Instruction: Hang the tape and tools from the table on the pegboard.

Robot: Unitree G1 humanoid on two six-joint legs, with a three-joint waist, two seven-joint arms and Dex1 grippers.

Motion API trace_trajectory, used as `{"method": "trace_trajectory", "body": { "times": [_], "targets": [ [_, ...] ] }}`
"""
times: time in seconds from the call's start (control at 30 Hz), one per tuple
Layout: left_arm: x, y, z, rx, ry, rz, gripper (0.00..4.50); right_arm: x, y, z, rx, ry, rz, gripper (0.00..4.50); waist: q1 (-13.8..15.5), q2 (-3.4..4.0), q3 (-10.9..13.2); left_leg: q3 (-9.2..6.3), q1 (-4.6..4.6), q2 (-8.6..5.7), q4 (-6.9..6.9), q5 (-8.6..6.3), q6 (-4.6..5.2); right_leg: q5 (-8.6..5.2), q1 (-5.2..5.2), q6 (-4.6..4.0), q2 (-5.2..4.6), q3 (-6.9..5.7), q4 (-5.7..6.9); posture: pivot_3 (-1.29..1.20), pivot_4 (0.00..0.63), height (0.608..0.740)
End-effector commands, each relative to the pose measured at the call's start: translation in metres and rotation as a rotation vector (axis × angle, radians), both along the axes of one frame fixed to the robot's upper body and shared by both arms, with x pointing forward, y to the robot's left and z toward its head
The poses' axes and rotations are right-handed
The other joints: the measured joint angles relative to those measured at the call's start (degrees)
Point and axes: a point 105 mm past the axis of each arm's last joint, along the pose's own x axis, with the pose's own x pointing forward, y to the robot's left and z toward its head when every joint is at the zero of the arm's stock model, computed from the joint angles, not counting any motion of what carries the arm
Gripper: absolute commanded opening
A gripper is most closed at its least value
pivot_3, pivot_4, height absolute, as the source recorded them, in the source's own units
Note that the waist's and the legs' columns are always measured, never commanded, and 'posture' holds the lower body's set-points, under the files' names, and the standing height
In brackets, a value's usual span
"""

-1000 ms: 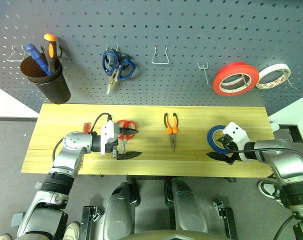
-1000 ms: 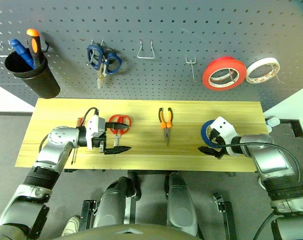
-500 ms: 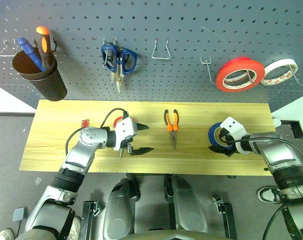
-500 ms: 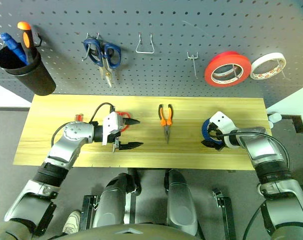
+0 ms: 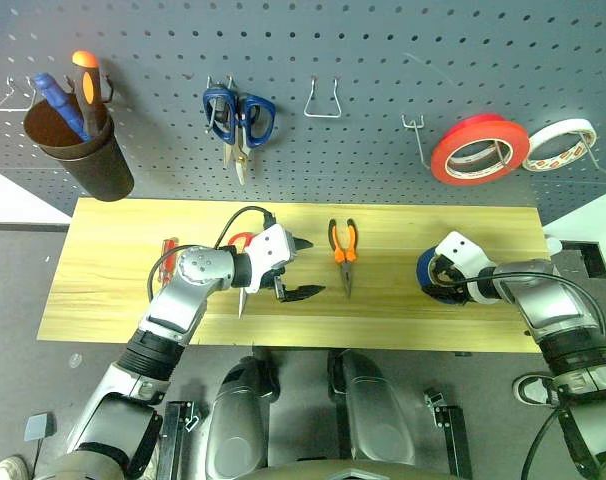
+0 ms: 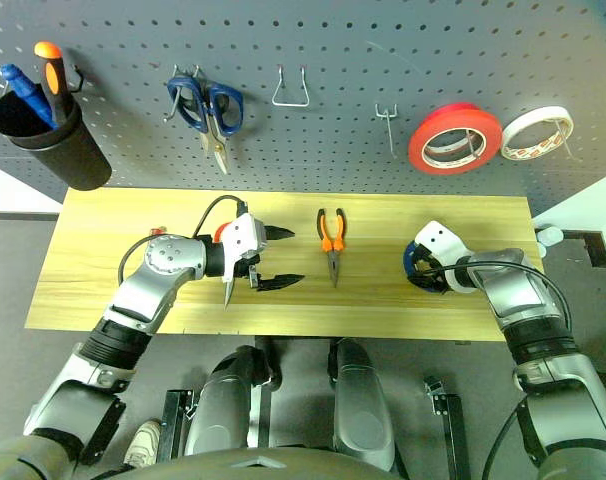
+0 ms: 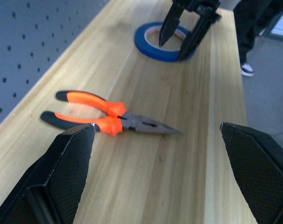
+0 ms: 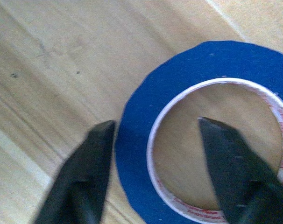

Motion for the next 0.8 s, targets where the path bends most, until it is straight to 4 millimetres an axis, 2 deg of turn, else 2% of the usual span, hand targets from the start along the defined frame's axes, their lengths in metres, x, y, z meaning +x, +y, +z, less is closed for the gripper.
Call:
{"method": "trace_trajectory", "body": {
  "times": [0.03, 0.1, 0.13, 0.3, 0.4, 0.57, 0.67, 0.8],
  "targets": [
    [-0.009, -0.008, 0.011, -0.024, -0.021, -0.055, 4.5, -0.011, 0.007, -0.013, 0.019, 0.068, 0.015, 1.29, 0.0, 0.0, 0.0, 0.0, 0.0, 0.0, 0.0, 0.0, 0.0, 0.0, 0.0, 0.0, 0.0, 0.0, -0.01, -0.14, 0.406, 0.73],
    [-0.011, -0.008, 0.013, -0.026, -0.02, -0.065, 4.5, -0.011, 0.008, -0.011, 0.024, 0.067, 0.019, 0.73, 0.0, 0.0, 0.0, 0.01, -0.01, -0.01, 0.01, 0.0, 0.0, 0.0, 0.0, 0.01, -0.01, 0.0, -0.01, -0.14, 0.4, 0.73],
    [-0.012, -0.007, 0.013, -0.027, -0.02, -0.066, 4.5, -0.011, 0.008, -0.009, 0.025, 0.066, 0.02, 0.65, 0.0, 0.0, 0.0, 0.01, -0.01, -0.01, 0.01, 0.0, 0.0, 0.0, 0.0, 0.01, -0.02, 0.0, -0.01, -0.14, 0.397, 0.73],
    [-0.011, -0.002, 0.014, -0.04, -0.021, -0.06, 4.5, -0.01, 0.01, 0.002, 0.06, 0.046, 0.02, 0.65, 0.0, 0.0, 0.0, 0.0, -0.05, -0.01, -0.01, -0.01, -0.01, 0.0, -0.04, 0.01, 0.0, -0.01, -0.01, -0.15, 0.365, 0.73],
    [-0.015, 0.0, 0.017, -0.077, -0.023, -0.082, 4.5, -0.014, 0.018, 0.023, 0.128, 0.023, 0.043, 0.65, 0.0, 0.02, 0.0, 0.01, -0.14, -0.02, -0.03, 0.0, -0.02, 0.0, -0.11, 0.03, 0.0, -0.01, -0.02, -0.16, 0.342, 0.73],
    [-0.02, 0.018, 0.007, -0.116, -0.007, -0.082, 4.5, -0.04, 0.031, 0.056, 0.194, -0.005, 0.149, 0.65, -0.1, 0.1, -0.2, 0.01, -0.29, -0.04, -0.03, 0.09, -0.18, -0.01, -0.22, 0.07, 0.0, -0.02, -0.02, -0.2, 0.297, 0.73],
    [-0.022, 0.031, 0.002, -0.156, 0.005, -0.077, 4.5, -0.057, 0.038, 0.068, 0.219, -0.029, 0.209, 0.65, -0.2, 0.06, -0.5, -0.01, -0.38, -0.05, -0.02, 0.14, -0.27, -0.02, -0.28, 0.08, 0.0, -0.05, -0.03, -0.24, 0.263, 0.73],
    [-0.028, 0.05, 0.005, -0.199, 0.001, -0.091, 4.5, -0.077, 0.053, 0.098, 0.281, -0.102, 0.282, 0.65, -0.9, -0.04, -1.5, -0.13, -1.03, -0.05, 0.09, 0.17, -0.31, 0.04, -0.83, 0.14, 0.02, -0.16, 0.0, -0.28, 0.221, 0.73]
  ]
}}
